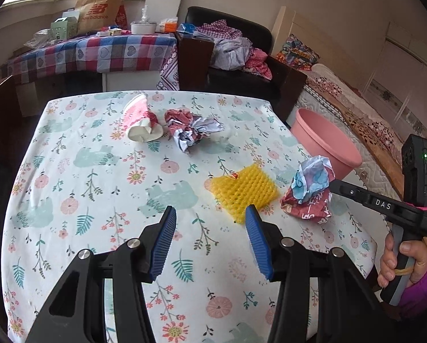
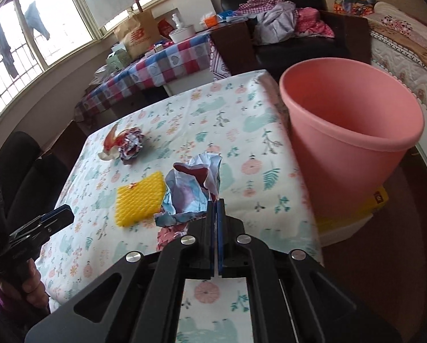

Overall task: Collect trash
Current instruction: 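Grasp the crumpled blue-and-red paper with the right tool and lift it, then close the left tool on the yellow foam net and lift it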

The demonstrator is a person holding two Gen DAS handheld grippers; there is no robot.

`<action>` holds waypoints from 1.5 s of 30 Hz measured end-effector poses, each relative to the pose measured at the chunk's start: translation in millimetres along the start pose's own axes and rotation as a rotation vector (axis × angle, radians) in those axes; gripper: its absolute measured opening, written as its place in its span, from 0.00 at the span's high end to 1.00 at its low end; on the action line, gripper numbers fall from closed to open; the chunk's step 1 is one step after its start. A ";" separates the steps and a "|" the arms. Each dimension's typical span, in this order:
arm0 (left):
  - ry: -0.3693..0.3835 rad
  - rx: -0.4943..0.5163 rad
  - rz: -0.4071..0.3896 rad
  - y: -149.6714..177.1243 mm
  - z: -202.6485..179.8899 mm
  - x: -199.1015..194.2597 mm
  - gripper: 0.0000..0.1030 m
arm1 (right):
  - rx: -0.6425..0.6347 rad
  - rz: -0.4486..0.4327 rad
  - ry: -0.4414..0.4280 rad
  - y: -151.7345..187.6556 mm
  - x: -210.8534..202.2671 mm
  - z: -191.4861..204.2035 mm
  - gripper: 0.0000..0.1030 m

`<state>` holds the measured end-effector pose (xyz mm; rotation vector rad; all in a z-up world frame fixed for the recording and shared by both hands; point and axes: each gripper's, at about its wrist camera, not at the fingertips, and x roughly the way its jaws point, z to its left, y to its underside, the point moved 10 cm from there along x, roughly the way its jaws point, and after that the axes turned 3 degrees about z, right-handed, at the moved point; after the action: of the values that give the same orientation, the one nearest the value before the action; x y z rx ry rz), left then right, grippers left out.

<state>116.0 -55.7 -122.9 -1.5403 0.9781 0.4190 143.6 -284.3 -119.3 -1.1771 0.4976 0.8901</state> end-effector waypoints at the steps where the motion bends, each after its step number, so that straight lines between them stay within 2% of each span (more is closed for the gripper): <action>1: -0.001 0.027 0.012 -0.6 -5.4 5.4 0.52 | 0.002 0.000 0.000 -0.5 0.6 -2.4 0.99; 7: 0.054 0.137 0.106 -3.6 -33.5 38.1 0.52 | 0.016 0.033 0.013 -2.1 8.9 -10.7 0.98; 9: 0.048 0.160 0.111 -5.9 -38.5 45.5 0.52 | 0.028 0.040 0.012 -1.6 9.6 -14.4 0.95; 10: 0.044 0.174 0.113 -6.9 -41.5 49.1 0.52 | 0.034 0.039 0.009 -1.8 9.1 -15.9 0.88; 11: 0.038 0.186 0.120 -8.2 -43.8 54.4 0.52 | 0.039 0.036 0.003 -2.1 7.2 -17.6 0.76; 13: 0.018 0.196 0.136 -9.1 -44.7 63.6 0.52 | 0.049 0.021 -0.007 -4.8 1.7 -21.1 0.65; 19: -0.024 0.237 0.179 -1.3 -47.6 83.2 0.57 | 0.047 0.012 -0.034 -3.7 -14.4 -16.8 0.64; 22: -0.037 0.229 0.180 -0.9 -44.1 83.4 0.70 | 0.034 0.043 -0.077 8.3 -11.7 -2.0 0.64; 26: -0.026 0.189 0.160 -3.3 -36.9 78.4 0.90 | -0.005 0.085 -0.092 23.2 -2.3 15.6 0.62; 27: -0.031 0.178 0.147 -4.0 -34.4 75.4 0.92 | -0.018 0.096 -0.090 25.6 0.2 19.8 0.62; 32: -0.006 0.129 0.108 -3.2 -30.1 56.1 0.93 | -0.113 0.094 -0.048 23.7 -0.3 36.1 0.61; 35: 0.007 0.100 0.089 -4.0 -26.1 45.6 0.93 | -0.266 0.077 -0.005 15.4 -4.5 52.2 0.61; 40: 0.005 0.073 0.060 -4.6 -20.8 33.2 0.93 | -0.454 0.156 0.057 22.7 12.3 55.5 0.61; 42: 0.010 0.060 0.057 -4.1 -19.3 30.5 0.93 | -0.483 0.171 0.098 27.2 18.4 47.9 0.61; 45: 0.013 0.057 0.058 -1.9 -19.3 29.1 0.93 | -0.487 0.164 0.098 29.4 20.9 42.3 0.61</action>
<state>129.3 -83.9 -138.6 -1.4682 1.0380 0.4191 127.3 -234.4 -137.6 -1.6457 0.4746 1.1371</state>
